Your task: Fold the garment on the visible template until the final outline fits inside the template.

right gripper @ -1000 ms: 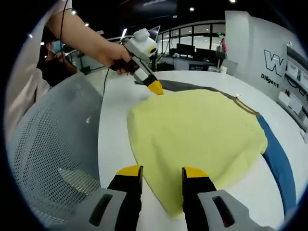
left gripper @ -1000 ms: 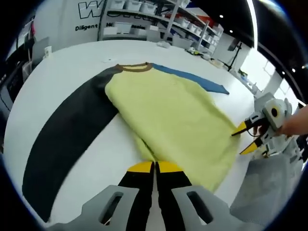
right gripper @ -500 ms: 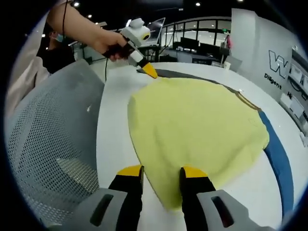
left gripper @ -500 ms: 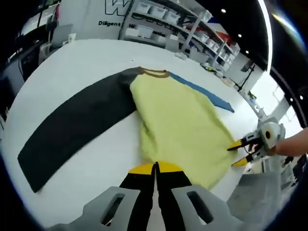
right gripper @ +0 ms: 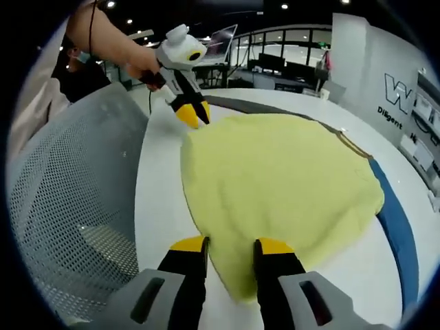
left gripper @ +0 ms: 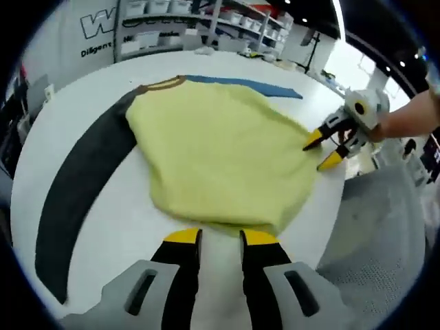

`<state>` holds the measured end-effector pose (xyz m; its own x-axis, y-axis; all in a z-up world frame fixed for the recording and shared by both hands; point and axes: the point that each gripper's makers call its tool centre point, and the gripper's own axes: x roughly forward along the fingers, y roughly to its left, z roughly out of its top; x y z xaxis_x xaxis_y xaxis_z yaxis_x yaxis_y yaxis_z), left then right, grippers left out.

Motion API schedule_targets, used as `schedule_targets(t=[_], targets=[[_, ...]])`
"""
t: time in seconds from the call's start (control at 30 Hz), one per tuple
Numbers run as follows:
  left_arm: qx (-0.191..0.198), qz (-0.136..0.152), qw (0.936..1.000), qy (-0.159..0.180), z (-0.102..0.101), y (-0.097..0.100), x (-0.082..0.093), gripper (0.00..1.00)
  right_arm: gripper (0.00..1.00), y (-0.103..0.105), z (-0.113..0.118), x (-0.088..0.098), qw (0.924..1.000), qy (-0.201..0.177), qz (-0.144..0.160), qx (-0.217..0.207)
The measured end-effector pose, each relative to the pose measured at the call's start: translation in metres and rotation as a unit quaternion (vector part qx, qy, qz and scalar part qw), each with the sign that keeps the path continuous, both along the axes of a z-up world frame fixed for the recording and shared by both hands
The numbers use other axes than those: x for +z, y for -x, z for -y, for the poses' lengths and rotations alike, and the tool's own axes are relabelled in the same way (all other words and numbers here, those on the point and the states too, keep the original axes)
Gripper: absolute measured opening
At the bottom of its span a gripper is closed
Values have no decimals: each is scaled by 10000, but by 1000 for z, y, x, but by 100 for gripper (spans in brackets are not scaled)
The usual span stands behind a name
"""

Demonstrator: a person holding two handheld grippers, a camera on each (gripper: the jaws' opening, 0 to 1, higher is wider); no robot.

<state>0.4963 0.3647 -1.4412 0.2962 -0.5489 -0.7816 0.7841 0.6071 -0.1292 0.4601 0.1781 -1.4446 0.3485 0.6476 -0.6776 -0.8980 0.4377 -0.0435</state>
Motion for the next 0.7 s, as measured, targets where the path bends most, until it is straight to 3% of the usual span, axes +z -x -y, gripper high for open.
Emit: schedule_targets(t=[0.1,0.2,0.3,0.33,0.4,0.57,0.7], targets=[[-374,183,9987,-283,3,1,-4,29,20,0,0,0,10000,0,5,1],[-499,239,9981,-287,9,0,-5,26,16,0,0,0,10000,10,9,3],[-583,316,9975,-237,11,-4,-3,7,10,-2,0,0,10000,48,33,-19],[-584,376,9973,-236,11,-8,-1,0,9,-4,0,0,9999,82,50,-35],[-506,443,9977,-127,12,-16,5,0,1,-7,1,0,9999,131,63,-64],[-296,694,9971,127,17,-37,25,0,0,-19,2,14,9997,10,123,-212],[-75,842,9961,253,16,-62,38,0,0,-42,1,39,9968,-506,93,-612]])
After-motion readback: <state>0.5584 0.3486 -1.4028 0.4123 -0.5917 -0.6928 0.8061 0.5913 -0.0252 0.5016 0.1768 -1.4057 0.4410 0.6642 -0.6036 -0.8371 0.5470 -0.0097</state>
